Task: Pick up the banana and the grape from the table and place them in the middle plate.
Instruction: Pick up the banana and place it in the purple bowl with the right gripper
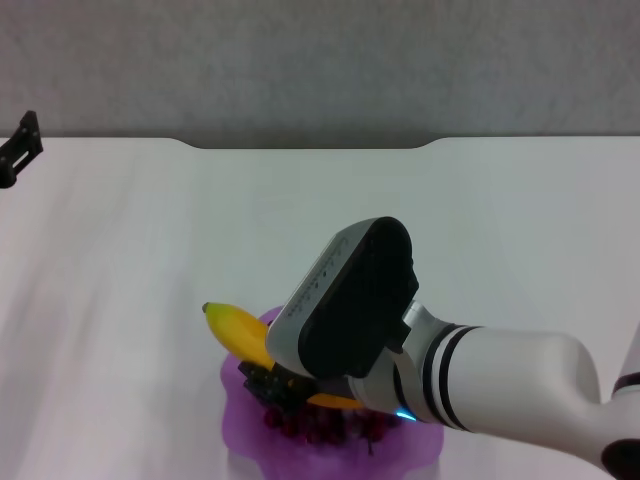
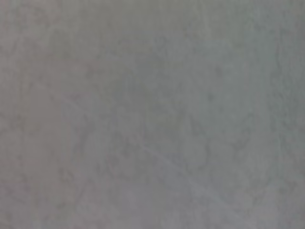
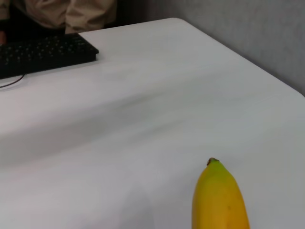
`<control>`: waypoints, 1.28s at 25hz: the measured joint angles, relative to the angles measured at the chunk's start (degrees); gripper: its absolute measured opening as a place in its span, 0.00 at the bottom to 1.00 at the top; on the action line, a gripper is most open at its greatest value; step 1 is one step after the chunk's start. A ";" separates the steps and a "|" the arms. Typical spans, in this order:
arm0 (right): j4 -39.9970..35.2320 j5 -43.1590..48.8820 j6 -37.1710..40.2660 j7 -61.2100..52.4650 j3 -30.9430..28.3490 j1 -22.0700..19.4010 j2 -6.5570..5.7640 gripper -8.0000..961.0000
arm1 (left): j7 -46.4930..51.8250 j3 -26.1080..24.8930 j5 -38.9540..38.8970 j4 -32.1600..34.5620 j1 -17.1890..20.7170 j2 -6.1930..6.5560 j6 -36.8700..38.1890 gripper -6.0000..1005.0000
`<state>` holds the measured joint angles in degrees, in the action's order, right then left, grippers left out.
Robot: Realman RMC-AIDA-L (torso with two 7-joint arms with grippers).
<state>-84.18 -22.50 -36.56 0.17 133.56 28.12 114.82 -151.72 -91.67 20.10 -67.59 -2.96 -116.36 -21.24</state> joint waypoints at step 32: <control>7.96 -8.54 -1.42 8.20 1.41 3.81 0.05 0.58 | 0.28 0.17 0.82 -1.06 0.31 -0.09 0.15 0.87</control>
<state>-76.22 -31.04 -37.98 8.38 134.97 31.93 114.87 -151.44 -91.50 20.92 -68.64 -2.65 -116.45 -21.09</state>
